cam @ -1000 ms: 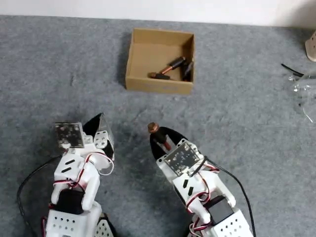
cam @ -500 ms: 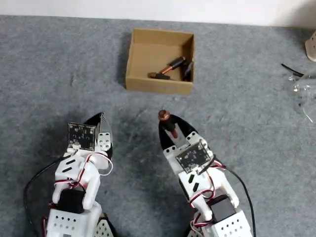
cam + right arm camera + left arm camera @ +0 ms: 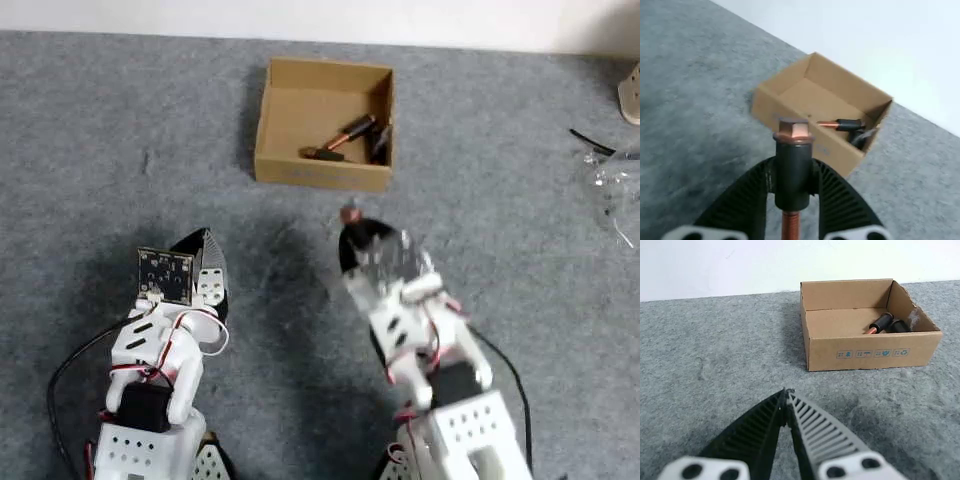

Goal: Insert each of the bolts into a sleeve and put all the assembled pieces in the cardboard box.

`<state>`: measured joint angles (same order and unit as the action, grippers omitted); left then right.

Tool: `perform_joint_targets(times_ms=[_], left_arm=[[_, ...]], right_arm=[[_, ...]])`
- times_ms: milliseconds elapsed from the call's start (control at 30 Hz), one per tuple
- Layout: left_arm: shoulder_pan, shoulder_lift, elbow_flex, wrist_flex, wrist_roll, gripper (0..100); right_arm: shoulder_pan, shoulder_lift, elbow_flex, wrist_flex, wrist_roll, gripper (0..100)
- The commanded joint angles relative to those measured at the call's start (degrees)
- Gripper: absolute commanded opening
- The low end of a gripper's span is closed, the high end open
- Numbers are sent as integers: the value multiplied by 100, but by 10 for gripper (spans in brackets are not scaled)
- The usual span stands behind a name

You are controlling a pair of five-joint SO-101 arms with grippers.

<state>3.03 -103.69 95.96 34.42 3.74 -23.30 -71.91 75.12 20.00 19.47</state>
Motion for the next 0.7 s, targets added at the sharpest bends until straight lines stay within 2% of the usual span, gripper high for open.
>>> perform_joint_targets(times_ms=[0, 233, 467, 667], left_arm=[[40, -48, 127, -123, -44, 11], [40, -48, 127, -123, -44, 11], [66, -48, 127, -132, -53, 11], [66, -48, 127, -132, -53, 11]], right_arm=[[277, 2132, -1859, -365, -53, 5], [505, 5508, -4760, -303, -53, 5], [813, 8101, -7873, 919, -571, 5], [971, 10035, -10343, 1895, -580, 5]])
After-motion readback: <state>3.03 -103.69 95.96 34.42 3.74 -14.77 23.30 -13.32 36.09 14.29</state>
